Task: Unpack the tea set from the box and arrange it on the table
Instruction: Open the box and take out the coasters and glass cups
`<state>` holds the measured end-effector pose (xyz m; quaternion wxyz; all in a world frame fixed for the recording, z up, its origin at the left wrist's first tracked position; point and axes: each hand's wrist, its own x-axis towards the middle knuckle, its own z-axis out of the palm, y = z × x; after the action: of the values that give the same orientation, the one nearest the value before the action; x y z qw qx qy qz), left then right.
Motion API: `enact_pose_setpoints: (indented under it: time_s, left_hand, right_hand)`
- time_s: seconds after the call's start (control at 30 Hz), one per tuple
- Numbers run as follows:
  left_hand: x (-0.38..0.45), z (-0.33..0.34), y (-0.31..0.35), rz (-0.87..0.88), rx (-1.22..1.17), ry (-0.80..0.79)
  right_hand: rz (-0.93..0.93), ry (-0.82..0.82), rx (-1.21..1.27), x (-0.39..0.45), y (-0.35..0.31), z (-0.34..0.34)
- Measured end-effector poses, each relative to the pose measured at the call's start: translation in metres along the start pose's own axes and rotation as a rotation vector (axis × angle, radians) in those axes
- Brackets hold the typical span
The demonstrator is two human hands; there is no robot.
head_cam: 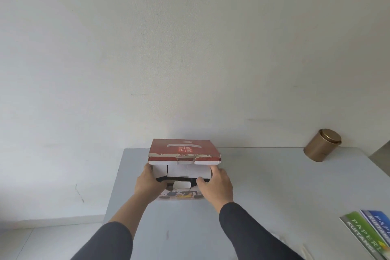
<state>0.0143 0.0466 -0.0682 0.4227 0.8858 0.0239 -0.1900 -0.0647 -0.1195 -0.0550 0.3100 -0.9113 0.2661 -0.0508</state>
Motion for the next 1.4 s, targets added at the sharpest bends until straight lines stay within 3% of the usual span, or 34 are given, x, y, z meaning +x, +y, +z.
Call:
enact_pose_setpoints:
  time_s: [0.13,0.27,0.53,0.77,0.93,1.1,1.2,1.3,1.37,1.4]
  left_hand:
    - [-0.033,-0.010,-0.014,0.045,0.153,-0.083]
    - [-0.046,-0.013,-0.013,0.101,0.399,-0.117]
    - [-0.060,0.005,-0.017,0.042,0.357,0.036]
    - [-0.056,0.006,-0.010,0.105,0.442,0.063]
    - [-0.050,0.004,-0.014,0.090,0.501,0.120]
    - [-0.046,0.003,-0.022,0.168,0.649,0.169]
    - [-0.045,-0.003,-0.026,0.212,0.687,0.139]
    - [-0.042,-0.012,-0.037,0.334,0.874,0.067]
    - [-0.042,-0.015,-0.045,0.290,0.740,0.063]
    - [-0.045,-0.016,-0.046,0.227,0.562,0.095]
  right_hand:
    - [-0.062,-0.065,-0.120,-0.003,0.014,-0.031]
    - [-0.189,-0.021,-0.169,0.014,0.019,-0.047]
    - [-0.206,-0.296,-0.271,0.021,0.020,-0.009]
    - [-0.192,-0.091,-0.168,0.027,-0.003,-0.007]
    - [-0.212,-0.218,-0.240,0.036,-0.021,-0.005]
    - [-0.514,-0.289,-0.297,0.002,-0.031,0.029]
    - [-0.531,-0.282,-0.318,-0.006,-0.039,0.036]
    - [-0.511,-0.297,-0.421,-0.007,-0.045,0.029]
    - [-0.514,-0.278,-0.477,-0.008,-0.055,0.022]
    - [-0.522,-0.250,-0.505,-0.010,-0.061,0.018]
